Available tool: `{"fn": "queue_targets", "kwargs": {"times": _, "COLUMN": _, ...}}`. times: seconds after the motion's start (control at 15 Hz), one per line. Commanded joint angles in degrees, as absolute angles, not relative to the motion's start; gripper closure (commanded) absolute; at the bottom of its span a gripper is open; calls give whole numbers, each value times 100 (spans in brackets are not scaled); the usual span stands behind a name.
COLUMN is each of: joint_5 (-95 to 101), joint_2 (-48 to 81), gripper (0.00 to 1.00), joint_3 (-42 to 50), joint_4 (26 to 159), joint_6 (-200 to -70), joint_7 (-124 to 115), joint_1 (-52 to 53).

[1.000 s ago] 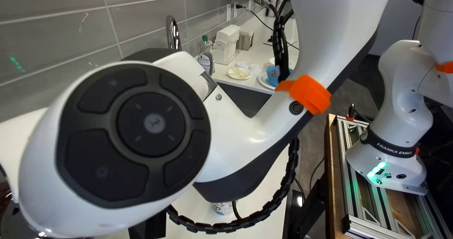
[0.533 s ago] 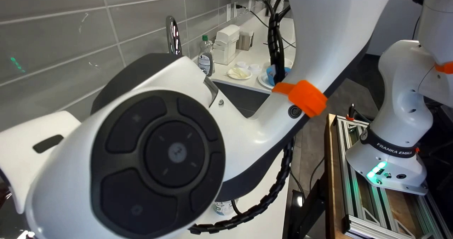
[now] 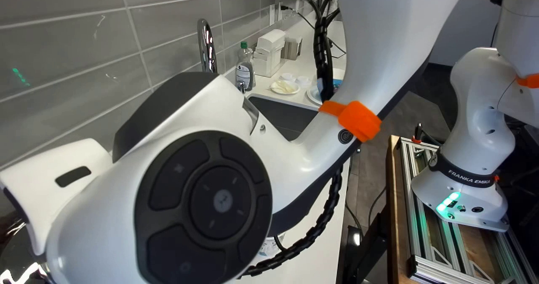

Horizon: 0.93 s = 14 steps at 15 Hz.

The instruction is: Put the silver lid on the glass container.

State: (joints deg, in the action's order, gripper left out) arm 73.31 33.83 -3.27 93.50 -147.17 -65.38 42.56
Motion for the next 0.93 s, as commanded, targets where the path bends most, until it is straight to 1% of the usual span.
{"fn": "queue_targets", "kwargs": {"times": 0.0, "joint_5": 7690, "joint_2": 3400, "gripper": 79, "joint_3": -435, "joint_4": 9397, "joint_6": -14580, "joint_7": -7010, "joint_1": 4162}}
{"fn": "queue_targets", "kwargs": {"times": 0.87, "joint_5": 8162, "joint_2": 3560, "gripper": 79, "joint_3": -618, "joint_4": 9357, "joint_6": -14538, "joint_7": -7747, "joint_1": 4015}}
